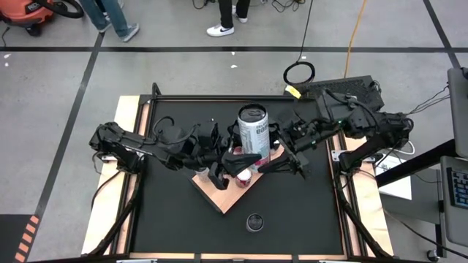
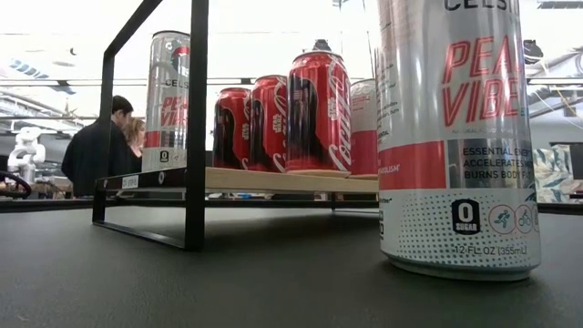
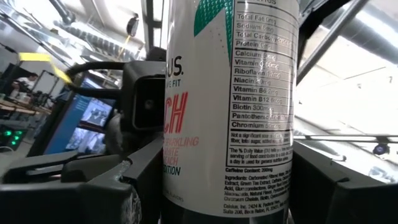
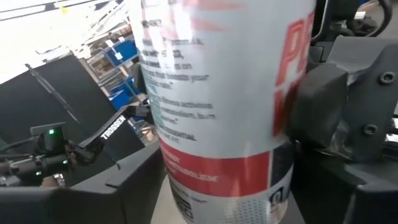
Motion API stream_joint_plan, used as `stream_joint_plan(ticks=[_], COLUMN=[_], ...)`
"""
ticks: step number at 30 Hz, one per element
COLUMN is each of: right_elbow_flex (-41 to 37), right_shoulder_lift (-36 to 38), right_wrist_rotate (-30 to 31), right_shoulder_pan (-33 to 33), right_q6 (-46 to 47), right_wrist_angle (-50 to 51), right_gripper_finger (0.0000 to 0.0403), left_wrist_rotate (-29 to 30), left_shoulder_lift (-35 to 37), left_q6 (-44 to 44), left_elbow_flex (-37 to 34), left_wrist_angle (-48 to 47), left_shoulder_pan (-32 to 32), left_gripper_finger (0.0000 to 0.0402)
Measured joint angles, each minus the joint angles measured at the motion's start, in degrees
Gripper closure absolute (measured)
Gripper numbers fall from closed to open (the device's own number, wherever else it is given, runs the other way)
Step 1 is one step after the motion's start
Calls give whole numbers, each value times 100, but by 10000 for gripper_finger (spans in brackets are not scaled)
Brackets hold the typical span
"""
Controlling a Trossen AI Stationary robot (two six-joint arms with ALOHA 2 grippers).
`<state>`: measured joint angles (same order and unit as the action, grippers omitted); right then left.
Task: Place canned beverage on shelf
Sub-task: Put the right white pink soda can on the shelf aligned with the other white pink soda can
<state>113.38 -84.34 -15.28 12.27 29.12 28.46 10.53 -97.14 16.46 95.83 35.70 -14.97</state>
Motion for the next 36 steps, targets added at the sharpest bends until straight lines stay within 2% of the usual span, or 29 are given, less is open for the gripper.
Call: stream_joint_plan(ticks=[11, 23, 36], right_elbow_flex=[-4, -10, -9], right_shoulder_lift=[-28, 200, 335], right_wrist_rotate=[-167, 23, 5], right_shoulder_pan=[-72, -179, -321], right_q6=[-153, -104, -157], right_wrist_angle=[-3, 271, 397], right_gripper_finger=[182, 180, 178], left_wrist_rotate=[130, 764, 1382], left_shoulder_lift=[2, 56, 258], left_q6=[3, -79, -489], left_elbow_flex=[9, 9, 4], left_wrist_angle=[-126, -222, -222], left_shoulder_pan=[-12, -65, -175], left_gripper_finger=[151, 47, 38])
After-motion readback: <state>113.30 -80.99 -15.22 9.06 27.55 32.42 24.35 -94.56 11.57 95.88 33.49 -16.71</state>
